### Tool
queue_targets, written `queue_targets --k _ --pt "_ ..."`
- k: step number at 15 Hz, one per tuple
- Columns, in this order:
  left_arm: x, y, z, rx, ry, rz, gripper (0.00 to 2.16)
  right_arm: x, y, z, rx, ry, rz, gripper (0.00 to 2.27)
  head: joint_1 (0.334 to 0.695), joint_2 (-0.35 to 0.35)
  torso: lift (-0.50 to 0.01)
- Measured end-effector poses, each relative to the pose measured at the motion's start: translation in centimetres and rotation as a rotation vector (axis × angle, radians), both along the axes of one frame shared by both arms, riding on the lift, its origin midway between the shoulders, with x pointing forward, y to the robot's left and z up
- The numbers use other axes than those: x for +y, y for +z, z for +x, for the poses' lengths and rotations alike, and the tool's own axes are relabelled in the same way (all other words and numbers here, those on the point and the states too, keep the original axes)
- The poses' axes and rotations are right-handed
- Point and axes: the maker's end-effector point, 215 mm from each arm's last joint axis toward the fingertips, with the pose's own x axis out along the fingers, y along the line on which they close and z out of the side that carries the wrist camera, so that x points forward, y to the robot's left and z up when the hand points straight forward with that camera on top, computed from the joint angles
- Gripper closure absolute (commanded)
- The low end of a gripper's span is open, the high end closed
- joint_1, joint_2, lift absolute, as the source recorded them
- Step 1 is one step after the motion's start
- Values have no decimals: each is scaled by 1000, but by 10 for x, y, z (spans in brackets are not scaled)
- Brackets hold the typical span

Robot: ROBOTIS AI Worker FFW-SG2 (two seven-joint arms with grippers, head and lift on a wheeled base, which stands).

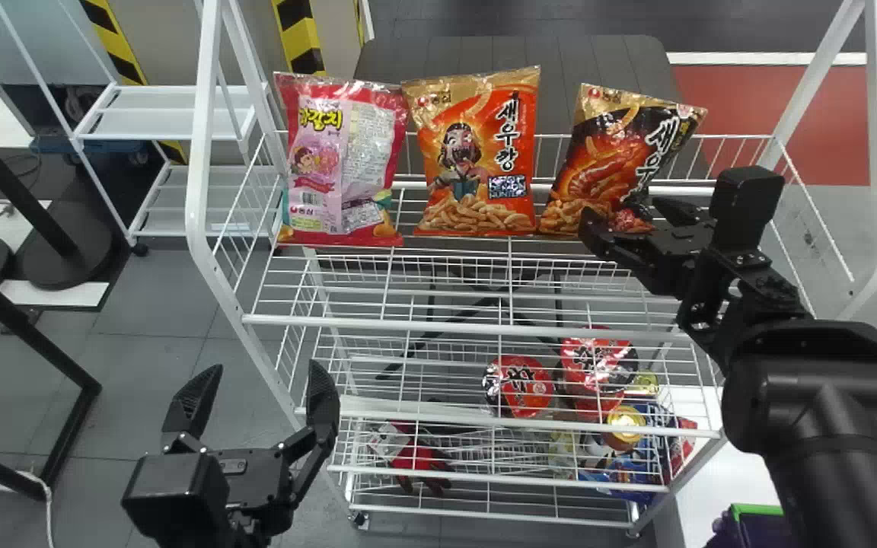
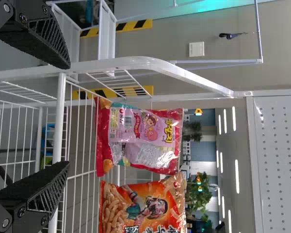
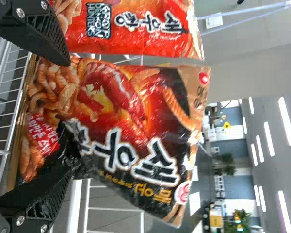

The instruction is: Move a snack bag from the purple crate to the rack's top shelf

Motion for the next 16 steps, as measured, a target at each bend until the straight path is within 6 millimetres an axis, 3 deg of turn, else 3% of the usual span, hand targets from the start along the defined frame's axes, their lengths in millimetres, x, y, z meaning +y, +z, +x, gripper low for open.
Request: queue_targets --k 6,9,13,16 --pt "0 0 0 0 1 1 124 14 42 -25 -170 22 -49 39 695 81 1" --pt "3 5 -1 -8 13 2 130 -3 70 -53 -228 -15 -60 56 695 73 1" --pt "6 13 -3 -19 16 7 134 -42 86 -106 -224 -72 -82 70 695 24 1" --pt "5 24 -6 -38 14 2 134 -39 88 -161 -211 -56 -67 76 695 27 1"
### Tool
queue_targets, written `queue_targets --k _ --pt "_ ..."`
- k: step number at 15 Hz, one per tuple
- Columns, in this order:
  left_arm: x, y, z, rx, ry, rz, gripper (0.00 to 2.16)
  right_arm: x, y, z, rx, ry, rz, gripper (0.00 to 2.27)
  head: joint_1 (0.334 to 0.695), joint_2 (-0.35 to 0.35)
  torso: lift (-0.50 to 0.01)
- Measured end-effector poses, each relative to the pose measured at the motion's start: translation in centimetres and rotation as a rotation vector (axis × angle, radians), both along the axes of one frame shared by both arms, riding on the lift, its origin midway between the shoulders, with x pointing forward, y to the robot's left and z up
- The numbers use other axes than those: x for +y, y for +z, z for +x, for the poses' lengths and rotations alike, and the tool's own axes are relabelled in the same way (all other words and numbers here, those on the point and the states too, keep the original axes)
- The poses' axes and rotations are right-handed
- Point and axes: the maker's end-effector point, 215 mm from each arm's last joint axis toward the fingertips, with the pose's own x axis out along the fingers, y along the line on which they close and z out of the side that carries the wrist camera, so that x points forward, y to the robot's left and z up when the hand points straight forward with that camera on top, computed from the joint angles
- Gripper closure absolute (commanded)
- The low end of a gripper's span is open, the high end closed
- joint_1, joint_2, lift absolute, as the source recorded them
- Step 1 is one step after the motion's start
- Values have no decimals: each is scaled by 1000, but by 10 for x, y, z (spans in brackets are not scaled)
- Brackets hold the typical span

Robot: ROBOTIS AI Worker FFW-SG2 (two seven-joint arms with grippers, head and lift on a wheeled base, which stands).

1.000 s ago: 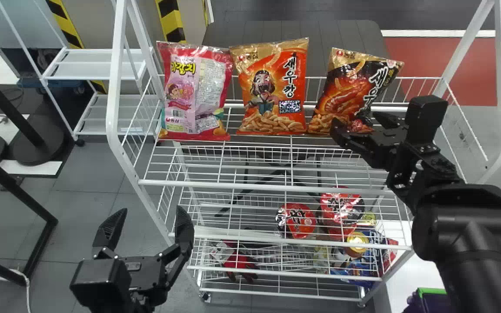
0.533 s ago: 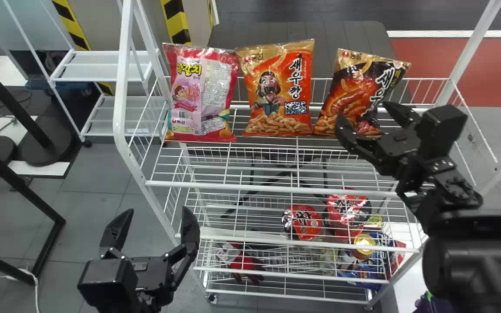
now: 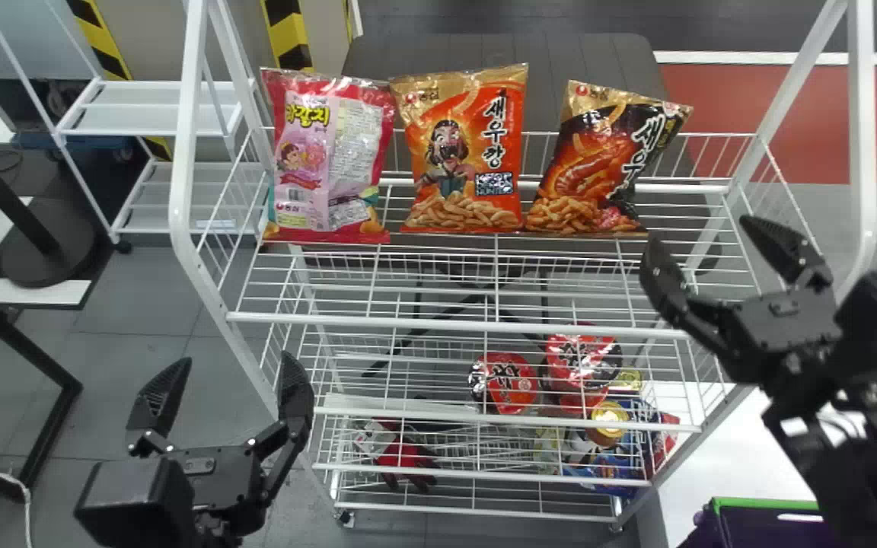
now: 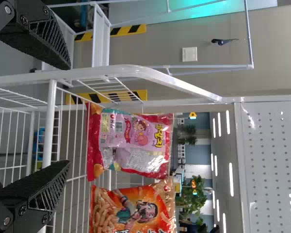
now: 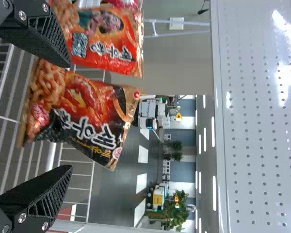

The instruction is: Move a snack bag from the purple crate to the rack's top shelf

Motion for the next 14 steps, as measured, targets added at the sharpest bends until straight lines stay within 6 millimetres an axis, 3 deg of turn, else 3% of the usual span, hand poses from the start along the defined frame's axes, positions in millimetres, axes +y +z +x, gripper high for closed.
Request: queue_targets --k 3,5,8,11,14 --pt "-7 16 -3 -18 -10 -10 134 23 15 -54 -32 40 25 76 695 49 0" --pt "-16 28 -5 -26 -11 -5 134 36 17 -75 -33 58 35 76 695 65 0" --pt "-30 46 -3 -10 -19 32 130 44 11 -92 -12 50 50 76 695 56 0" --pt "-29 64 1 19 -14 46 130 61 6 -102 14 29 77 76 695 80 0" --pt "-23 68 0 17 13 54 130 83 9 -107 22 44 106 80 695 133 0"
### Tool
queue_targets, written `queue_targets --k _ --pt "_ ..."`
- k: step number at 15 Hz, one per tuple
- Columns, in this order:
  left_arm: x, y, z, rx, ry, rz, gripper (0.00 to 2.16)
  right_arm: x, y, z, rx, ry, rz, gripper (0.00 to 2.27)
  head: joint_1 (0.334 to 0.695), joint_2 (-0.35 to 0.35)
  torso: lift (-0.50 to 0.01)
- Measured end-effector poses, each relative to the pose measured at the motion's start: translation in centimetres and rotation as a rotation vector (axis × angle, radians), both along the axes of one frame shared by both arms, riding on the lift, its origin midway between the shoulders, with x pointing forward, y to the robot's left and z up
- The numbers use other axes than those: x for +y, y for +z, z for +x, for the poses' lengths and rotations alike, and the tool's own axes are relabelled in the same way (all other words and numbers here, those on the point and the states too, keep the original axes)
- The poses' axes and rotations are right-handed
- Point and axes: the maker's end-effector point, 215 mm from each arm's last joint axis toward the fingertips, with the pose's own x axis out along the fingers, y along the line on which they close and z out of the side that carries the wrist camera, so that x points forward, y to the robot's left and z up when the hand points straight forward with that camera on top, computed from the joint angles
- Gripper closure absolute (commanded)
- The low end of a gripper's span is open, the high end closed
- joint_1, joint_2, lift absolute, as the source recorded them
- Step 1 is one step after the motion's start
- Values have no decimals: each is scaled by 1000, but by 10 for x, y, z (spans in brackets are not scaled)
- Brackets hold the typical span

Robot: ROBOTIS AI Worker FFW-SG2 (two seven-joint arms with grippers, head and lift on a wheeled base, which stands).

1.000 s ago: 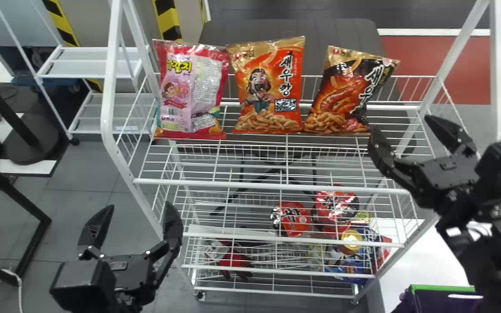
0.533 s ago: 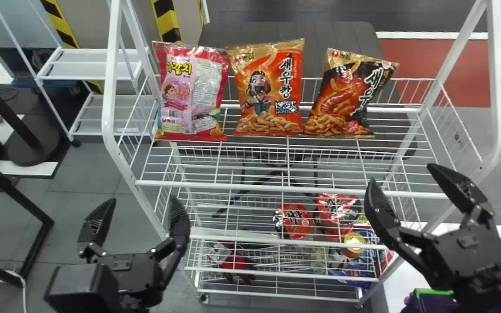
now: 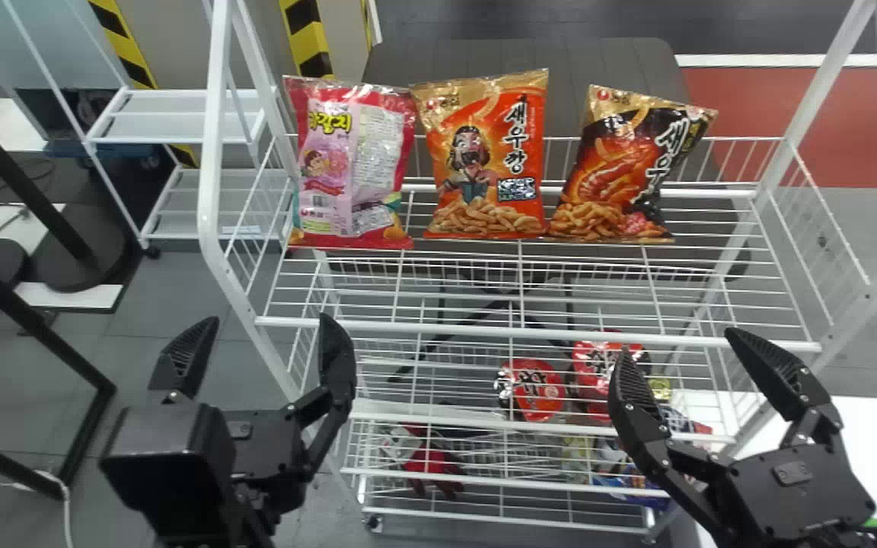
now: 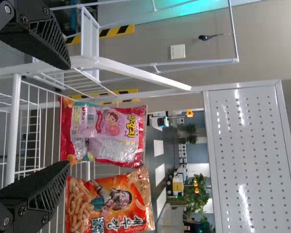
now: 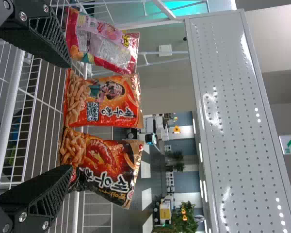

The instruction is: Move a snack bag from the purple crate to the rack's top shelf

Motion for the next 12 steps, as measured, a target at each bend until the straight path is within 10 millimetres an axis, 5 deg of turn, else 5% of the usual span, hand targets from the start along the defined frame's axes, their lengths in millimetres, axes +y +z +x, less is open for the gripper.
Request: queue_targets --k 12 --pt "7 2 -10 -37 34 3 130 -24 5 0 3 -24 -8 87 695 107 0"
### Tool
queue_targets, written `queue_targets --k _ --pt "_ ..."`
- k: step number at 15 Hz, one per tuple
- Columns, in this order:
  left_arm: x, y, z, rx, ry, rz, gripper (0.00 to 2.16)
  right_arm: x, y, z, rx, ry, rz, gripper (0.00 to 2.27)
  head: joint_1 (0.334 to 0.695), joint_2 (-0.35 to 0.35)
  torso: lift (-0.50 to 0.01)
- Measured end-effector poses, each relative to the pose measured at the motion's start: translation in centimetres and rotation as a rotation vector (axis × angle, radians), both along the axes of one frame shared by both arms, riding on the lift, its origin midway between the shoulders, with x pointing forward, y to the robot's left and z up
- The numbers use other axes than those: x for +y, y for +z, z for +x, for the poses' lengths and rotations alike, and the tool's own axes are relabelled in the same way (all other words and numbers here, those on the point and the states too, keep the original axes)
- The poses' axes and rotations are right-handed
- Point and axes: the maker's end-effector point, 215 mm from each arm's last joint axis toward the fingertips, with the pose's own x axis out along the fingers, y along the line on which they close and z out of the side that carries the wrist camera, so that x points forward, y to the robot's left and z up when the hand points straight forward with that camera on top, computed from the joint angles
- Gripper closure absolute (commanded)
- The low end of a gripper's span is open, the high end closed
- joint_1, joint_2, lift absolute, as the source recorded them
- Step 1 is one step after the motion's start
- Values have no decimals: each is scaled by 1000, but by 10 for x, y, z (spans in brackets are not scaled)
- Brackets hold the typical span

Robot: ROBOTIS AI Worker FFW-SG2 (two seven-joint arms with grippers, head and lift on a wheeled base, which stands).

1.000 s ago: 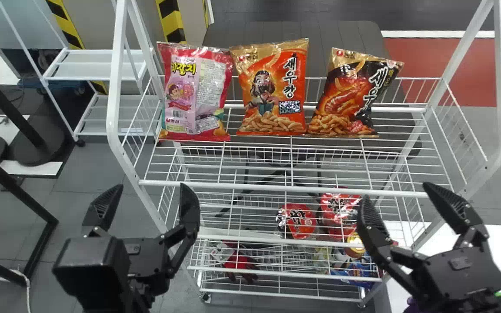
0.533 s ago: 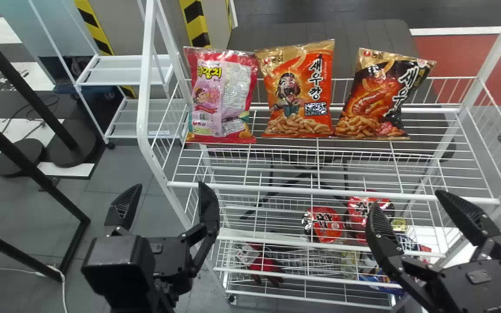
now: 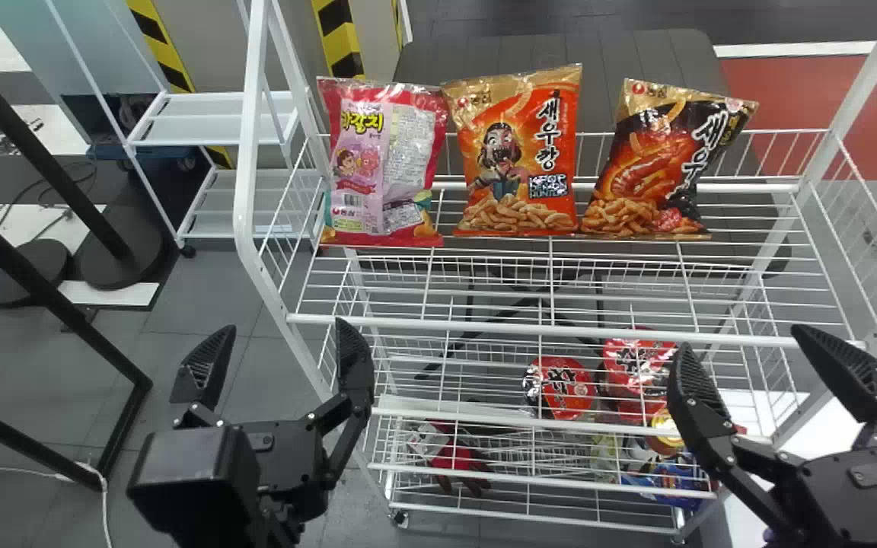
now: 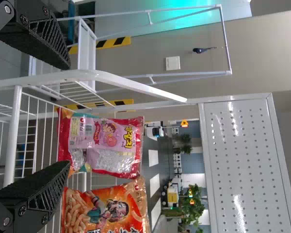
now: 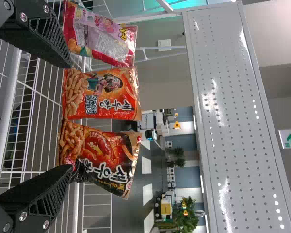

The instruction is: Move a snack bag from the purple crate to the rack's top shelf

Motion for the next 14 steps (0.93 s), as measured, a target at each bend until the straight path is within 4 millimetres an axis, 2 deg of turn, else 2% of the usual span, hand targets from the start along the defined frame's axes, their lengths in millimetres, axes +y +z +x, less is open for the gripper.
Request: queue_targets --k 14 --pt "-1 -1 -6 -18 1 -10 134 -2 1 -5 15 14 -2 87 695 104 0"
